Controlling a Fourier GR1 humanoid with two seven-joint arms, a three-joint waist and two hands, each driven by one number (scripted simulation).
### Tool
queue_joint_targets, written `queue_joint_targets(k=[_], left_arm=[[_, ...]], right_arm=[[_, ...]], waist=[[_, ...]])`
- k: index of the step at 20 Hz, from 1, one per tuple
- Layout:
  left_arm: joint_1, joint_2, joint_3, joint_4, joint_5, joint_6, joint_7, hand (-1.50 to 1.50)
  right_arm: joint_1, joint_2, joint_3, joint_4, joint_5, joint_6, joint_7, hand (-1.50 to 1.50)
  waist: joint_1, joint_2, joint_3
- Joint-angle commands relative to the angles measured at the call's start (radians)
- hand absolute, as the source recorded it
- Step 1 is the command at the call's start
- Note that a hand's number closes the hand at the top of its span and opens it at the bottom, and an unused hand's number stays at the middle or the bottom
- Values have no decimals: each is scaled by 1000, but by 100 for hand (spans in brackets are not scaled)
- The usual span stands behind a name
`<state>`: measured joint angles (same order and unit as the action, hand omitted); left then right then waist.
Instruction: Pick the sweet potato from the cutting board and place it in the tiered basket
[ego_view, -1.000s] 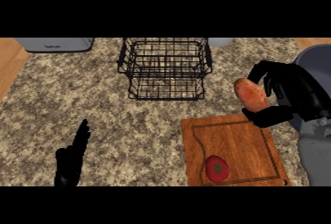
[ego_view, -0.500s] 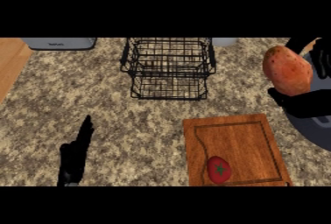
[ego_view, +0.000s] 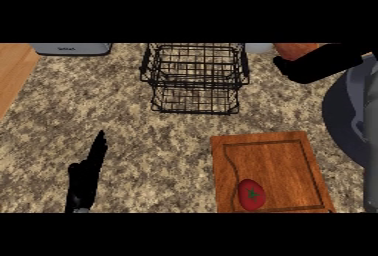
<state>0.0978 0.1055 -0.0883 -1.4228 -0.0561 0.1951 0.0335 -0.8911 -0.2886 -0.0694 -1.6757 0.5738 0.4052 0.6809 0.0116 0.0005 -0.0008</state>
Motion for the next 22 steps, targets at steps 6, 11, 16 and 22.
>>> queue_joint_targets(k=[6, 11, 16, 22], left_arm=[[-41, -15, 2, 35, -10, -6, 5, 0], [-32, -66, -24, 76, -50, 45, -31, 0], [-55, 3, 46, 41, 6, -18, -1, 0], [-65, -31, -10, -48, -32, 13, 107, 0]], right_arm=[[-189, 69, 46, 400, 83, -137, -148, 150], [-144, 79, 92, 487, 127, -174, -268, 150], [-283, 140, 85, 714, 188, -265, -264, 150], [-330, 161, 36, 966, 212, -398, -360, 150]], waist=[[8, 4, 0], [-1, 3, 0], [7, 4, 0], [16, 7, 1]])
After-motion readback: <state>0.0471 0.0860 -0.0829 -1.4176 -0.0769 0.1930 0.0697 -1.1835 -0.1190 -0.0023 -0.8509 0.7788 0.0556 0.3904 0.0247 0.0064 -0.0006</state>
